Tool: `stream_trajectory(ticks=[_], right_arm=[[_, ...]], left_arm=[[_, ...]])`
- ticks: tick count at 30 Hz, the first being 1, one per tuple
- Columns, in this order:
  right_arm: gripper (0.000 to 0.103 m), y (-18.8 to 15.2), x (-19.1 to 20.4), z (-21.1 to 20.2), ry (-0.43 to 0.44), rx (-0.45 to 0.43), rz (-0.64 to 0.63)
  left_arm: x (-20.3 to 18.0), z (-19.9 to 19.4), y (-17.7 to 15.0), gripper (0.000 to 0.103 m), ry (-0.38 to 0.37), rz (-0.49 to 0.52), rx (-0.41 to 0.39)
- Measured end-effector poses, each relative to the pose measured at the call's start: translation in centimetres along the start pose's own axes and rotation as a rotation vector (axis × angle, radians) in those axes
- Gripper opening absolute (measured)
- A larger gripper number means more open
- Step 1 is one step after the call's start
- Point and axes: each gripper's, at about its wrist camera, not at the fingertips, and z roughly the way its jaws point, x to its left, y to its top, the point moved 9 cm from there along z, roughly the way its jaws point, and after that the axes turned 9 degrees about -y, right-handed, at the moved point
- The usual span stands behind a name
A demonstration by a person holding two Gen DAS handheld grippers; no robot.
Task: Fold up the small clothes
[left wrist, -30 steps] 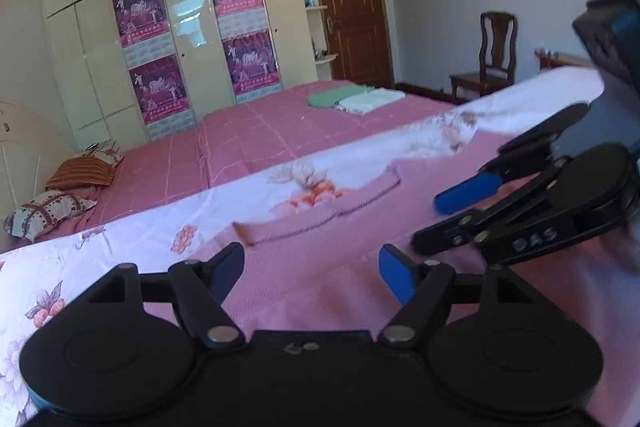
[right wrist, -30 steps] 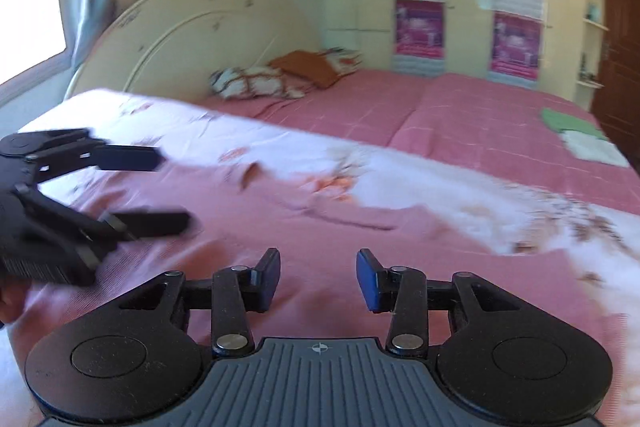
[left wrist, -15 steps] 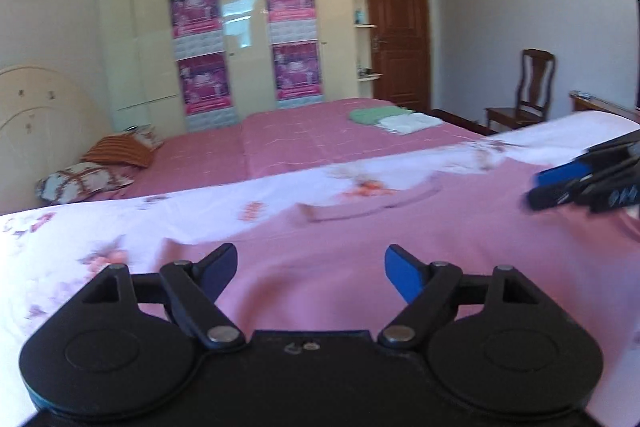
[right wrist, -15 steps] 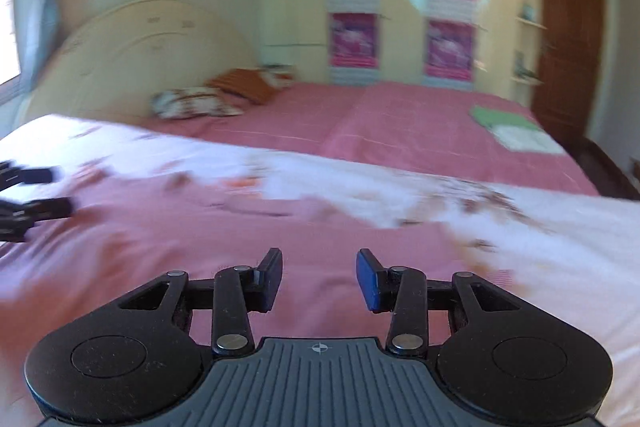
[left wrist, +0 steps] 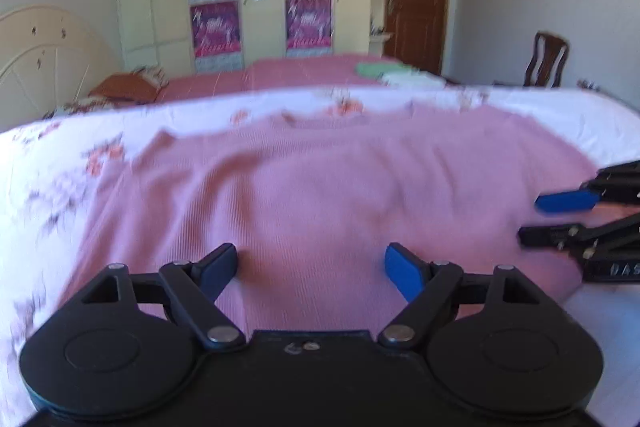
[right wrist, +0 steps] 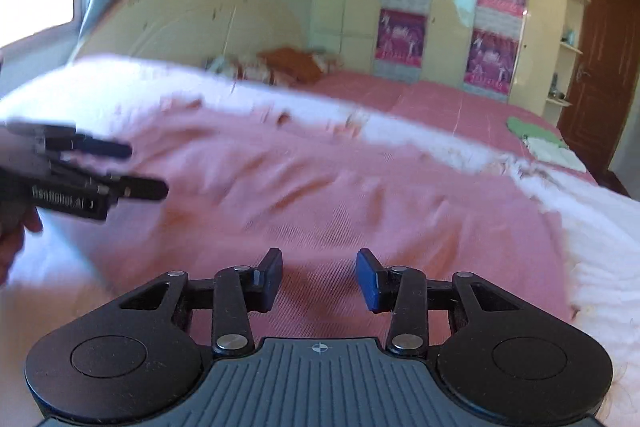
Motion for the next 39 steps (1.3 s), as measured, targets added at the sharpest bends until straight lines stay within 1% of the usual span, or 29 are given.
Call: stream_trajectory(ticks=[2,3,4,6,7,8,10,11,12,13,14,15,16,17,18,19,21,23,25,26,27,28,29,31,32,33,35,37,39], right_arm=[[0.041,-0.9,0.3,0.3,-0.025,-0.013,0.003],[0.041,-0.9,0.1,0.1,-0.032,-0.003,0.002],[0.041,-0.8,-0.2,-0.2,-0.043,0.014,0.003],[0.041,-0.6,-1.4,-1.5,-0.074,0.007,0.026],[0.041,-1.1,-2.3,-2.3,-0.09,0.009,0.036],[0.041,-2.0,-3.3,-2.6,-0.123,0.037,0.04],[0.041,-4.4,-5.9,-2.8,-0.208,0.12,0.059],[0.041,-5.3,-7.3,-3.2,-0.212,0.141,0.102],[0.041,-5.5,-8.1,-3.8,-0.213,0.149,0.143],[0.041,-5.5,-8.9,-4.7,-0.237,0.147,0.166],[0.041,-5.3,-9.4,-5.5,-0.26,0.127,0.178],[0.041,-5.1,-9.8,-6.0,-0.261,0.11,0.2],[0.041,-5.5,-10.1,-5.9,-0.244,0.122,0.237],[0.041,-6.6,-10.3,-5.1,-0.236,0.189,0.27],[0.041,-7.1,-10.4,-4.8,-0.236,0.179,0.277],[0.041,-7.1,-10.2,-4.8,-0.243,0.168,0.253],[0.041,-6.4,-10.1,-5.4,-0.264,0.182,0.257],[0.041,-5.3,-9.8,-7.2,-0.245,0.122,0.287],[0.041,-4.6,-9.2,-8.5,-0.23,0.085,0.283],[0.041,-4.2,-8.4,-9.0,-0.216,0.059,0.285],[0.041,-3.8,-8.0,-9.5,-0.194,0.04,0.296],[0.041,-3.2,-7.4,-9.8,-0.163,0.022,0.313],[0.04,-2.7,-7.0,-9.9,-0.143,0.01,0.325],[0.04,-1.7,-6.1,-9.9,-0.106,-0.002,0.345],[0.04,-1.2,-5.7,-9.7,-0.089,-0.004,0.356],[0.035,-0.8,-5.3,-9.6,-0.074,-0.007,0.365],[0.022,0.0,-4.4,-9.1,-0.037,-0.006,0.38],[0.022,0.7,-3.7,-8.5,-0.016,-0.009,0.398],[0.022,1.3,-3.3,-8.1,0.007,-0.019,0.419]], left_arm=[[0.9,-0.9,-0.4,0.082,0.047,-0.031,-0.003],[1.7,-1.5,-0.5,0.082,0.076,-0.055,0.003],[2.4,-2.3,-0.6,0.082,0.089,-0.068,-0.003],[4.1,-3.3,-1.6,0.083,0.138,-0.066,0.022],[4.9,-3.7,-2.1,0.083,0.138,-0.076,0.029],[5.8,-4.4,-2.7,0.083,0.121,-0.106,0.024],[6.9,-5.7,-3.4,0.083,0.138,-0.125,0.035],[7.1,-6.4,-3.4,0.082,0.158,-0.117,0.031],[7.3,-7.1,-3.4,0.081,0.171,-0.118,0.019],[7.3,-7.5,-3.4,0.081,0.162,-0.131,0.006],[7.5,-7.5,-3.8,0.081,0.161,-0.142,0.019],[7.7,-7.0,-4.5,0.082,0.175,-0.147,0.059],[7.7,-6.9,-4.7,0.083,0.18,-0.139,0.052],[7.6,-7.0,-4.7,0.083,0.183,-0.138,0.047],[7.5,-7.0,-4.4,0.082,0.19,-0.144,0.055],[7.4,-7.4,-4.1,0.081,0.197,-0.156,0.061],[7.2,-9.2,-3.5,0.079,0.205,-0.198,0.02],[7.1,-10.8,-3.7,0.078,0.173,-0.29,-0.012],[7.2,-11.6,-4.5,0.077,0.112,-0.443,-0.023],[7.3,-11.7,-5.0,0.072,0.073,-0.518,-0.025],[7.3,-11.7,-5.5,0.062,0.042,-0.591,-0.029],[7.5,-11.4,-6.1,0.058,0.016,-0.672,-0.029],[7.6,-11.2,-6.6,0.057,0.008,-0.723,-0.027],[8.2,-11.1,-7.1,0.058,0.006,-0.803,-0.059],[8.5,-11.0,-7.2,0.06,-0.001,-0.847,-0.077],[8.9,-10.8,-7.2,0.062,-0.014,-0.902,-0.094],[9.5,-10.5,-7.2,0.064,-0.04,-0.974,-0.121],[9.8,-10.1,-7.1,0.064,-0.053,-1.012,-0.144],[10.0,-9.7,-6.9,0.064,-0.054,-1.019,-0.166]])
